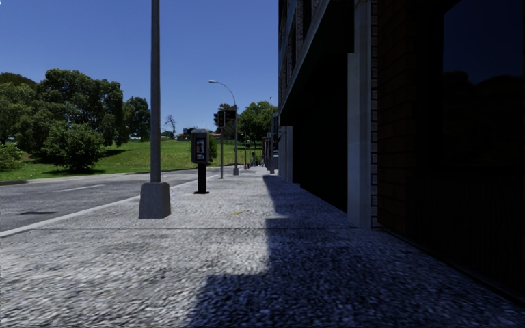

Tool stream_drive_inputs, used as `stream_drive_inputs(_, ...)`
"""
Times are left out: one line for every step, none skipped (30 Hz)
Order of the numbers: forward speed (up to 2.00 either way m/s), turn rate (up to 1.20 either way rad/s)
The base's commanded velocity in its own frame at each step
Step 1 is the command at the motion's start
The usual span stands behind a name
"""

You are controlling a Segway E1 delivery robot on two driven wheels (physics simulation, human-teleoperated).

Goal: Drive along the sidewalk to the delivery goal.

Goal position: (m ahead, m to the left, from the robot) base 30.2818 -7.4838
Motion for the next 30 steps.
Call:
stream_drive_inputs(2.00,0.00)
stream_drive_inputs(2.00,0.00)
stream_drive_inputs(2.00,0.00)
stream_drive_inputs(2.00,0.00)
stream_drive_inputs(2.00,0.00)
stream_drive_inputs(2.00,0.00)
stream_drive_inputs(2.00,0.00)
stream_drive_inputs(2.00,0.00)
stream_drive_inputs(2.00,0.00)
stream_drive_inputs(2.00,0.00)
stream_drive_inputs(2.00,0.00)
stream_drive_inputs(2.00,0.00)
stream_drive_inputs(2.00,0.00)
stream_drive_inputs(2.00,0.00)
stream_drive_inputs(2.00,0.00)
stream_drive_inputs(2.00,0.00)
stream_drive_inputs(2.00,0.00)
stream_drive_inputs(2.00,0.00)
stream_drive_inputs(2.00,0.00)
stream_drive_inputs(2.00,0.00)
stream_drive_inputs(2.00,0.00)
stream_drive_inputs(2.00,0.00)
stream_drive_inputs(2.00,0.00)
stream_drive_inputs(2.00,0.00)
stream_drive_inputs(2.00,0.00)
stream_drive_inputs(2.00,0.00)
stream_drive_inputs(2.00,0.00)
stream_drive_inputs(2.00,0.00)
stream_drive_inputs(2.00,0.00)
stream_drive_inputs(2.00,0.00)
